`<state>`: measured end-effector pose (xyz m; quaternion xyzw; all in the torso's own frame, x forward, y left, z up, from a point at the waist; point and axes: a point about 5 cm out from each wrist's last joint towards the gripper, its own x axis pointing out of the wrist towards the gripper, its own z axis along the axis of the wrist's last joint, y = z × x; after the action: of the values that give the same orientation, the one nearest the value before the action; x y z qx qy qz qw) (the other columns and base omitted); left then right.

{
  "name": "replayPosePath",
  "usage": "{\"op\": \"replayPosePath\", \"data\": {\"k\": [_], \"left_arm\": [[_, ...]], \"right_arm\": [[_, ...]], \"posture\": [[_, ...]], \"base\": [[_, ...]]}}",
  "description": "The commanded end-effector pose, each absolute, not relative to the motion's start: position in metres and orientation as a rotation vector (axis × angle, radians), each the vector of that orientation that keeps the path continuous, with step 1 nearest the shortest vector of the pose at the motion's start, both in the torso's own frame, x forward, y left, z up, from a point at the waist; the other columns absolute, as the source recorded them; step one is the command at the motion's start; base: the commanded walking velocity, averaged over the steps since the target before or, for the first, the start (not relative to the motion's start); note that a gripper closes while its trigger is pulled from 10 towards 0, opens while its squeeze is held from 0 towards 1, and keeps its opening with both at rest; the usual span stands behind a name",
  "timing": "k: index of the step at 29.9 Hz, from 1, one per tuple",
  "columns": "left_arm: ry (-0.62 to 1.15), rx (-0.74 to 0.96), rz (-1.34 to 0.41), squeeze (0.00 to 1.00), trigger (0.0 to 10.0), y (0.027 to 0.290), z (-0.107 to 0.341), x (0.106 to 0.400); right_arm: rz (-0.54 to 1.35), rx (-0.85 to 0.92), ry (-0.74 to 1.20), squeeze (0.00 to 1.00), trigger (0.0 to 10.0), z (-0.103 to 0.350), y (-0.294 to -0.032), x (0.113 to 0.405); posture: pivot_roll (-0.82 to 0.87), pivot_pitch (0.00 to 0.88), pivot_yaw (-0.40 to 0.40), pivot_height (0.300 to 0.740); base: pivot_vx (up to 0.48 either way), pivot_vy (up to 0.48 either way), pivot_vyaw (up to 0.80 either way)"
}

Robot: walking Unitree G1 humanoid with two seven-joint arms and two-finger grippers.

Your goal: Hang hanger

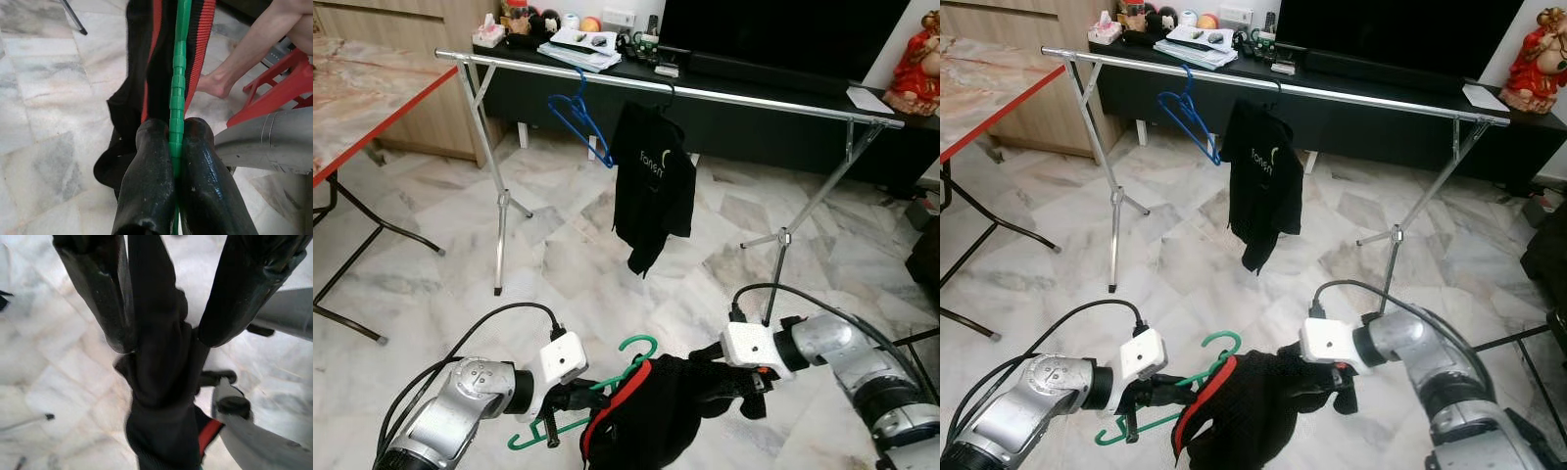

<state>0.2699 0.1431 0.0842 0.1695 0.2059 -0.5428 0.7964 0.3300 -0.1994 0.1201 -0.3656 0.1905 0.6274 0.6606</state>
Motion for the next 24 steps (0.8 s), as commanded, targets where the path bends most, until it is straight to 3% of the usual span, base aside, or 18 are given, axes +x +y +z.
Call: {"op": "replayPosePath", "data": {"k": [1,15,24], "left_arm": [[0.429,0.361,-1.178,0.0,0.0,0.142,0.084,0.268],[0.432,0.359,-1.155,0.0,0.0,0.157,0.089,0.268],[0.394,0.311,-1.12,0.0,0.0,0.172,0.102,0.27]], "right_arm": [[1.379,-0.842,0.422,0.0,10.0,0.13,-0.208,0.333],[1.163,-0.904,0.497,0.0,10.0,0.12,-0.24,0.33],[1.111,-0.861,0.483,0.0,10.0,0.108,-0.243,0.324]], "posture": [[-0.04,0.112,-0.153,0.74],[-0.04,0.114,-0.144,0.74],[-0.04,0.112,-0.139,0.74]], "base": [[0.0,0.0,0.0],[0.0,0.0,0.0],[0.0,0.0,0.0]]}}
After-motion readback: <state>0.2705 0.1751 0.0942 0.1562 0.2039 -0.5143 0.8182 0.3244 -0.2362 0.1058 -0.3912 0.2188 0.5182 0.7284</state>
